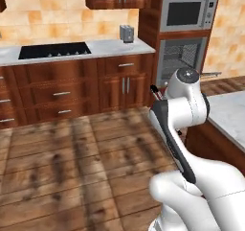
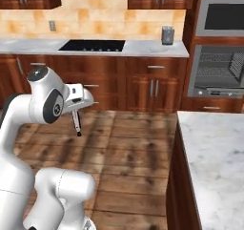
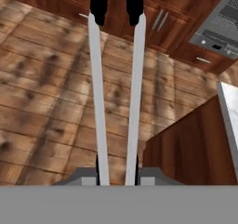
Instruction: Pick up the tongs from the counter and place them near the plate next to the oven.
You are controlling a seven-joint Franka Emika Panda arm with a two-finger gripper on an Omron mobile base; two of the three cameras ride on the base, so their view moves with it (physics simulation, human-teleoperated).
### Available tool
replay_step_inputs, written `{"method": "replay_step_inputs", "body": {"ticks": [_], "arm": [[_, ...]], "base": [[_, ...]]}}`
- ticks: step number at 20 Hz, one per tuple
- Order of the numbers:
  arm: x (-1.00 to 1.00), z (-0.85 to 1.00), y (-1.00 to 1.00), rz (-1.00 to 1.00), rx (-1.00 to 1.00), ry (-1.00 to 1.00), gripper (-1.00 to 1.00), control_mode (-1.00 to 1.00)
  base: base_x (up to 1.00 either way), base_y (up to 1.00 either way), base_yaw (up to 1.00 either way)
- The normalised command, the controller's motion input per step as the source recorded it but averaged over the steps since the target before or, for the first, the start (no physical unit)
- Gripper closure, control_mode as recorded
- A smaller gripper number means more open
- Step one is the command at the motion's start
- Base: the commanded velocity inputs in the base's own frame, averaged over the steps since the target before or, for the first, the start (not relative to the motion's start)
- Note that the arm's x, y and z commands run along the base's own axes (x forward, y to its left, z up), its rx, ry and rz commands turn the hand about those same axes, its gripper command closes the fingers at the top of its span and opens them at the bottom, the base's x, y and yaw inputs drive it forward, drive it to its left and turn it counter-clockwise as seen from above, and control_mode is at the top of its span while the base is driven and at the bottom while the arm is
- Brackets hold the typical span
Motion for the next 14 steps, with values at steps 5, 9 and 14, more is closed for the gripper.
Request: {"method": "replay_step_inputs", "body": {"ticks": [5, 9, 14], "arm": [[0.0, 0.0, 0.0, 0.0, 0.0, 0.0, 1.0, 1.0], [0.0, 0.0, 0.0, 0.0, 0.0, 0.0, 1.0, 1.0], [0.0, 0.0, 0.0, 0.0, 0.0, 0.0, 1.0, 1.0]], "base": [[1.0, 0.07, 0.0], [1.0, 0.0, 0.0], [1.0, 0.0, 0.0]]}}
